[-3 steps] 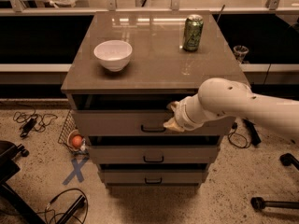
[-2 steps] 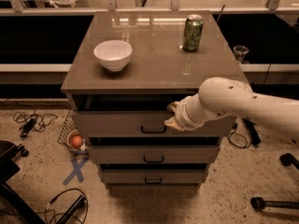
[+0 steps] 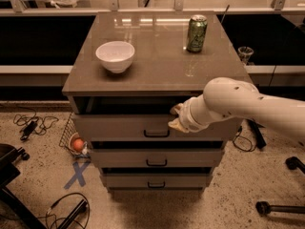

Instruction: Open top drawer

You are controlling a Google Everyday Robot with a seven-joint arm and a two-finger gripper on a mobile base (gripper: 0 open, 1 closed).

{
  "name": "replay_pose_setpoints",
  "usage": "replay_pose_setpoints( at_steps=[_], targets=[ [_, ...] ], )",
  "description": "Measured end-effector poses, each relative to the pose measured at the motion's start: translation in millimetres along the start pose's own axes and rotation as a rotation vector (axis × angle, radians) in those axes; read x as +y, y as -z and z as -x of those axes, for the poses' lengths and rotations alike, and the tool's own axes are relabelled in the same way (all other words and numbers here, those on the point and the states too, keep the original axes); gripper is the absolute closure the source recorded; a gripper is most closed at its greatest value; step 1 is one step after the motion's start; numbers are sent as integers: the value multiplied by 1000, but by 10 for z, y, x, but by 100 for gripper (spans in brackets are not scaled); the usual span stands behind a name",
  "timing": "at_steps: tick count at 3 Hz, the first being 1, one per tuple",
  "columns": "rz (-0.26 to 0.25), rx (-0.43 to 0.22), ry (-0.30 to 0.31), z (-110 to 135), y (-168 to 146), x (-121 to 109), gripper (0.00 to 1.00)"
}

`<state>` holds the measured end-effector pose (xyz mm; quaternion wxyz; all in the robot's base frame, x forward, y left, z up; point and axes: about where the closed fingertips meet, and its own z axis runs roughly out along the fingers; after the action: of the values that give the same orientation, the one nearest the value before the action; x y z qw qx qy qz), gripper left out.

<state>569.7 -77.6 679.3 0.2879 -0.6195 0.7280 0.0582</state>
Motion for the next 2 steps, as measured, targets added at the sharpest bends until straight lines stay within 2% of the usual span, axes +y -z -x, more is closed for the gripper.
replay_pose_setpoints(
  at_steps=[2],
  targets=[
    [0,0,0,25,42,-13,100]
  ],
)
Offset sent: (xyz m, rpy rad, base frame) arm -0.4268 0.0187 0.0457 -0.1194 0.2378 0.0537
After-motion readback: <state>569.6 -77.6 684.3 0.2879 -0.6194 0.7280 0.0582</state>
